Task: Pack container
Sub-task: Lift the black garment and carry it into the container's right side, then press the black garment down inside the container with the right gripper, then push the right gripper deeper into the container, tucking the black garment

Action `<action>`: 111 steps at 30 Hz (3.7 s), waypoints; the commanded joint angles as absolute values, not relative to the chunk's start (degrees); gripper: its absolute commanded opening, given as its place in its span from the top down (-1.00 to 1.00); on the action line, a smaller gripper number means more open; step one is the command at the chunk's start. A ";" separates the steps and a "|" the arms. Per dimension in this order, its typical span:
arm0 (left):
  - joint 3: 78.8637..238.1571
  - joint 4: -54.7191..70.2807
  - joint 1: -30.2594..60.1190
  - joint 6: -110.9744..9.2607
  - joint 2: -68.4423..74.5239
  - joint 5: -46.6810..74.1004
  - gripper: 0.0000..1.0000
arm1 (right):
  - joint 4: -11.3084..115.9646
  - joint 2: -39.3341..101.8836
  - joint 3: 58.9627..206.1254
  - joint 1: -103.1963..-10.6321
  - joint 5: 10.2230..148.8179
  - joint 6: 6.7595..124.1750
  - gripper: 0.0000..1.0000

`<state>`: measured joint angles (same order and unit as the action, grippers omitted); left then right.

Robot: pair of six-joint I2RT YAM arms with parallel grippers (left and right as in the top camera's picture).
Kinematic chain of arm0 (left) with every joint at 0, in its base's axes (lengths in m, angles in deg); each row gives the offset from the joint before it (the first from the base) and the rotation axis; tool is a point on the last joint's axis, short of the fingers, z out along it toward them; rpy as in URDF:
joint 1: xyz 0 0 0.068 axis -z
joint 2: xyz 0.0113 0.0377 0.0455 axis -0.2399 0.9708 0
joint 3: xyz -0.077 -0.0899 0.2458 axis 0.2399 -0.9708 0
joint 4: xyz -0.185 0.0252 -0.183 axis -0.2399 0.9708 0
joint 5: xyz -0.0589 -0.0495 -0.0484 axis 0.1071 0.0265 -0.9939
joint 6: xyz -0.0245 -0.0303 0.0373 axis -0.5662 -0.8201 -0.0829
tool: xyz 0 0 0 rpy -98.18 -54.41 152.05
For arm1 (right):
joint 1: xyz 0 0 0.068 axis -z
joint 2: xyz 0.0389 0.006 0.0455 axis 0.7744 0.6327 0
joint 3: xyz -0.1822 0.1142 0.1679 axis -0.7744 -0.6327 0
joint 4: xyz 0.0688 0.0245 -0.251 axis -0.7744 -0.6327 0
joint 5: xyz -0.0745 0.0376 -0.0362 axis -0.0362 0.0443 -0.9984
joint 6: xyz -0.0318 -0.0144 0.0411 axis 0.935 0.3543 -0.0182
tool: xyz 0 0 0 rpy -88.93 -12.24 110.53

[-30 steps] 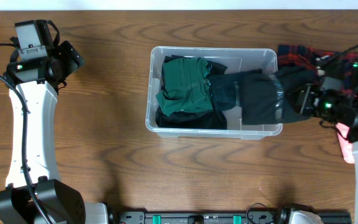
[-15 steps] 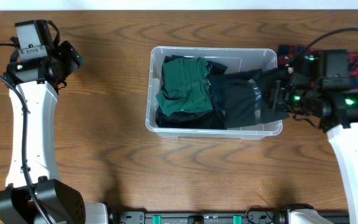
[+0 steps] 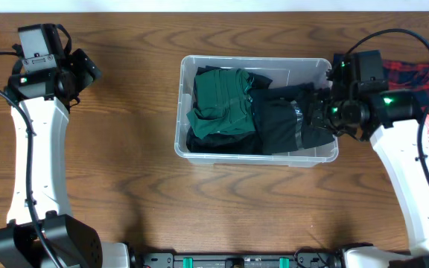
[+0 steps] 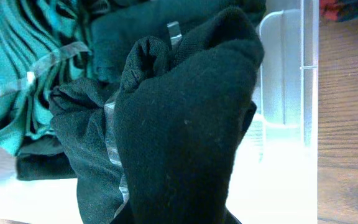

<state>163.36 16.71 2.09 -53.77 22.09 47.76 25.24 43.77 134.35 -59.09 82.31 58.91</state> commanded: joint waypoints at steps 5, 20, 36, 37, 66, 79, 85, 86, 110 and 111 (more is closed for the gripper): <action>163.82 16.82 1.89 -53.71 22.11 48.66 -0.96 | 25.65 46.98 134.17 -60.20 82.20 58.67 0.97; 163.82 16.82 1.89 -53.71 22.11 48.66 -0.96 | 33.19 48.71 125.34 -60.58 82.44 58.80 0.97; 163.82 16.82 1.89 -53.71 22.11 48.66 -0.96 | 35.07 48.71 124.03 -60.58 82.37 68.07 0.94; 163.82 16.82 1.89 -53.71 22.11 48.66 -0.96 | 35.07 48.71 124.03 -60.58 82.37 68.61 0.94; 163.82 16.82 1.89 -53.71 22.11 48.66 -0.96 | 35.49 48.44 129.06 -60.58 77.32 82.10 -0.77; 163.82 16.82 1.89 -53.71 22.11 48.66 -0.96 | 29.78 48.47 133.34 -60.58 77.26 82.01 -0.50; 163.82 16.82 1.89 -53.71 22.11 48.66 -0.96 | 26.55 48.49 133.12 -60.58 77.28 80.68 0.41; 163.82 16.82 1.89 -53.71 22.11 48.66 -0.96 | 26.29 48.49 132.88 -60.58 77.28 80.46 0.48; 163.82 16.82 1.89 -53.71 22.11 48.66 -0.96 | 44.12 48.64 110.37 -60.58 77.28 72.59 0.92; 163.82 16.82 1.89 -53.71 22.11 48.66 -0.96 | 44.25 48.64 110.37 -60.58 77.28 72.59 0.92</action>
